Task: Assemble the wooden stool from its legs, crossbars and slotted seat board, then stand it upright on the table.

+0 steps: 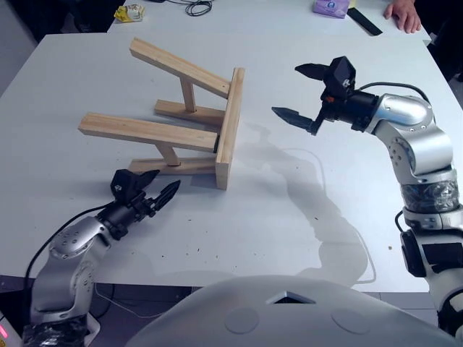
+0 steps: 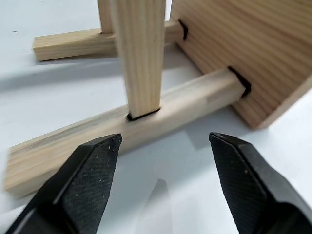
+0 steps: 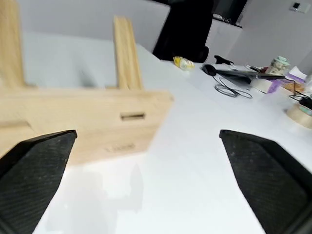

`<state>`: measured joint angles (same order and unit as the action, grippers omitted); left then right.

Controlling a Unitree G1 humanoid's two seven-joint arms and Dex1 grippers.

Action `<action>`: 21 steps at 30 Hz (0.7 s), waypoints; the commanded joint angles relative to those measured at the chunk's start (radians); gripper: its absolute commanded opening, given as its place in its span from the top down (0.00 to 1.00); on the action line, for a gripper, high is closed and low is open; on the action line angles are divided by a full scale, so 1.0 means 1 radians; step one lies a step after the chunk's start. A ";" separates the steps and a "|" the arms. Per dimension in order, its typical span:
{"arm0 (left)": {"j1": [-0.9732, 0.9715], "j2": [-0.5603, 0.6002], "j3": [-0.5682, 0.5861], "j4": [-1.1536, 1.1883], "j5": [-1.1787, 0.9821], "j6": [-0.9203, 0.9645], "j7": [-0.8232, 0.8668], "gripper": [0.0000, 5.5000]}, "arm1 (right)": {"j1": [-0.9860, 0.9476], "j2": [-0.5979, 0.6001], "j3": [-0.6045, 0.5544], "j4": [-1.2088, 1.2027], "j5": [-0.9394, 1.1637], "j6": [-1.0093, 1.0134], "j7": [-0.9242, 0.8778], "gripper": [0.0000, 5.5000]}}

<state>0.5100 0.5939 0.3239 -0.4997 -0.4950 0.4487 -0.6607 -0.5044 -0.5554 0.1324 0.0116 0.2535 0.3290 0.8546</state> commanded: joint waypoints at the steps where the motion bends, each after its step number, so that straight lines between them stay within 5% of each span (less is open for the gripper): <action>1: -0.033 -0.016 -0.070 -0.099 -0.058 0.053 0.001 0.39 | -0.148 0.070 0.051 0.240 -0.125 -0.174 -0.050 0.02; 7: -0.200 -0.152 -0.199 0.077 0.103 0.112 0.257 0.39 | -0.420 0.244 0.105 0.703 -0.244 -0.345 -0.111 0.02; 13: -0.179 -0.214 -0.243 0.069 0.112 0.093 0.282 0.39 | -0.596 0.409 0.157 1.024 -0.352 -0.465 -0.156 0.02; 21: -0.141 -0.236 -0.253 0.086 0.118 0.053 0.288 0.39 | -0.720 0.410 0.199 1.197 -0.470 -0.549 -0.115 0.02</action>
<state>0.3465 0.3654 0.0900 -0.4487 -0.3882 0.4779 -0.3741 -1.1669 -0.1278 0.3190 1.1823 -0.1857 -0.1922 0.7159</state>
